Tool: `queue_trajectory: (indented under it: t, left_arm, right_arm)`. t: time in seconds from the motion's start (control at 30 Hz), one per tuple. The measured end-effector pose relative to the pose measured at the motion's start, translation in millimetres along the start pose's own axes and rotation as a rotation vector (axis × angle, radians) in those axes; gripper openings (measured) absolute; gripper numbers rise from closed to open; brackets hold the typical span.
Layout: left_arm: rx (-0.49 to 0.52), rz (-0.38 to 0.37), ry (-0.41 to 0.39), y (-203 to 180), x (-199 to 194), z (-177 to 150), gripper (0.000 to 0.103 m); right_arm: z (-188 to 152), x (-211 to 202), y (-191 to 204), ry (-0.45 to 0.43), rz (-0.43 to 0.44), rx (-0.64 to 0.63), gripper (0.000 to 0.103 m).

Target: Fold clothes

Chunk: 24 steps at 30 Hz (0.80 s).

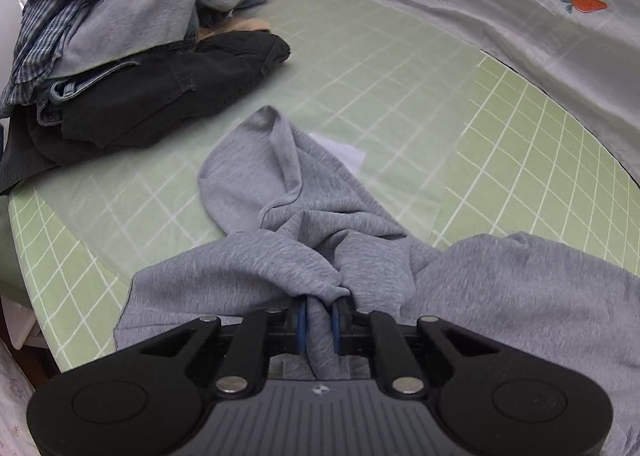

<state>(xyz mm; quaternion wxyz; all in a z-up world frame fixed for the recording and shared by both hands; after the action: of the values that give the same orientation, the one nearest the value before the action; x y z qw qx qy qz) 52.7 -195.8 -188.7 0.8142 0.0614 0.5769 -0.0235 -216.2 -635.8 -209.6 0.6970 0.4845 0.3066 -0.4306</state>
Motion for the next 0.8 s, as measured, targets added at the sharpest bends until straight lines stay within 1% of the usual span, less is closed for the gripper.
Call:
queue_trajectory:
  t: [0.13, 0.27, 0.43, 0.6, 0.7, 0.8]
  left_arm:
    - [0.01, -0.035, -0.005, -13.0, 14.4, 14.5, 0.014]
    - [0.019, -0.061, -0.006, -24.2, 26.7, 25.6, 0.013]
    - [0.062, -0.082, -0.024, -43.2, 35.2, 48.2, 0.013]
    - [0.084, -0.123, -0.048, -65.1, 51.1, 84.4, 0.013]
    - [0.123, -0.143, -0.104, -85.0, 60.3, 121.2, 0.013]
    - [0.173, -0.127, -0.131, -101.8, 67.5, 152.1, 0.013]
  right_arm:
    - [-6.8, 6.7, 0.9, 0.007, -0.021, -0.014, 0.013]
    - [-8.4, 9.0, 5.4, 0.004, -0.051, -0.058, 0.013]
    - [-7.6, 15.2, 14.8, 0.006, -0.071, -0.083, 0.015]
    - [-2.9, 26.0, 31.9, 0.006, -0.075, -0.107, 0.015]
    - [1.3, 34.0, 39.2, 0.003, -0.064, -0.115, 0.015]
    - [9.4, 43.1, 44.9, -0.007, -0.041, -0.125, 0.015]
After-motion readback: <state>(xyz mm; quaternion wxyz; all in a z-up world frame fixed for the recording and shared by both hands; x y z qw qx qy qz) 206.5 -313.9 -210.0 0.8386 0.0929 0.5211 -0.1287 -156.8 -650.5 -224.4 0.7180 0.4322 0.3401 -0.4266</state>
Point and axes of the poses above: each gripper's, at about its wrist camera, not at the fingertips, and x roughly the way its jaws point, y to its left, z to its top, the point moved 10 cm from there along x, roughly the way its jaws point, and after that the axes turned 12 degrees about x, right-handed, at the moved point
